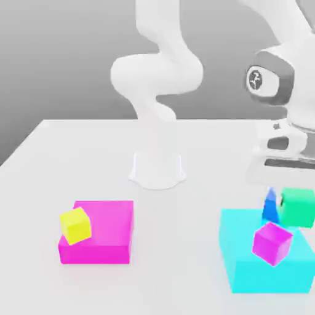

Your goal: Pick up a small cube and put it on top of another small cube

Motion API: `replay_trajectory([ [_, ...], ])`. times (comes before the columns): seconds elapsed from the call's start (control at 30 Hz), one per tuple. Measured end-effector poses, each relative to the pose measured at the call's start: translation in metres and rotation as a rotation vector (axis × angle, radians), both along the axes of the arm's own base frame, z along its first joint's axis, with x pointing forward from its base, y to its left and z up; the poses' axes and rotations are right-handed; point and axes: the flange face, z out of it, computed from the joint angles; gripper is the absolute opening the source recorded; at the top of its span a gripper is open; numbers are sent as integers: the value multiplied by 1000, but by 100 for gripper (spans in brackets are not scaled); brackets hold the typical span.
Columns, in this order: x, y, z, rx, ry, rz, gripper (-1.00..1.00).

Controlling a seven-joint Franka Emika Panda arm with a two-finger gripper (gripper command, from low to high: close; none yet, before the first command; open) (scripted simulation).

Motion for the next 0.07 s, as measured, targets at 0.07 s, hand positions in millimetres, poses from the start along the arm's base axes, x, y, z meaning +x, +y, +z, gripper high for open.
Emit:
replay_trajectory([
  [0.07, -1, 2, 0, 0, 0, 6, 100],
])
